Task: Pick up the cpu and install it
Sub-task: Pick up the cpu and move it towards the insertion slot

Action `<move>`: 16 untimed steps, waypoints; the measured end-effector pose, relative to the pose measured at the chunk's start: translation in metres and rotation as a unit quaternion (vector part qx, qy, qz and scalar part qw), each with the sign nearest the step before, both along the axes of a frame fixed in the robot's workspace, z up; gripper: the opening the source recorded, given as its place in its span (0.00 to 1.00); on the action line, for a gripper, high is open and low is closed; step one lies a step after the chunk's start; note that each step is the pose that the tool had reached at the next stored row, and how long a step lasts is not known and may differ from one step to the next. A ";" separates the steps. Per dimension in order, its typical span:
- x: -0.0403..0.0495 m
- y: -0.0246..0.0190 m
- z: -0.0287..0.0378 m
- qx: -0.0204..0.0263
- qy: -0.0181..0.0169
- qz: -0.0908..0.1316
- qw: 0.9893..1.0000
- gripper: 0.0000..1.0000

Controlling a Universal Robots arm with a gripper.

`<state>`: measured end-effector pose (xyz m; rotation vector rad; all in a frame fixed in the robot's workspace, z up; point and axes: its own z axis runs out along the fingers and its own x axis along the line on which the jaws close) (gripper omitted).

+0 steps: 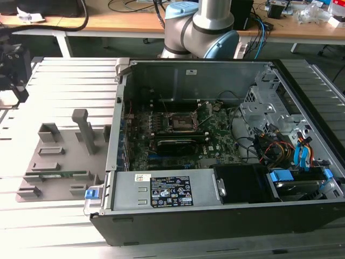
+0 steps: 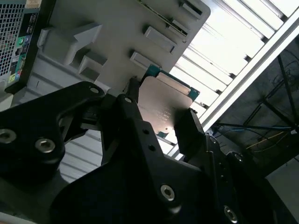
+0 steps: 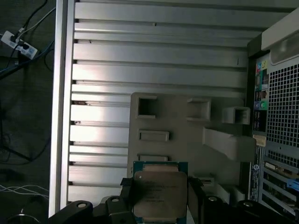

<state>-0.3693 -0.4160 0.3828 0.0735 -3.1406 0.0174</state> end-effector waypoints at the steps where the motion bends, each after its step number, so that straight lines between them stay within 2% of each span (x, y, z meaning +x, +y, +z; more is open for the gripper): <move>1: 0.0000 0.0000 0.0011 0.000 0.000 0.000 1.000 0.55; 4: 0.0000 0.0000 0.0014 0.000 0.000 0.000 1.000 0.55; 5: 0.0035 0.0001 0.0015 0.000 0.000 0.000 1.000 0.55; 9: 0.0295 0.0001 0.0014 0.000 0.000 0.000 1.000 0.55; 12: 0.0395 0.0000 0.0014 0.000 0.000 0.000 1.000 0.55; 16: 0.0619 0.0001 0.0014 0.000 0.000 0.000 1.000 0.55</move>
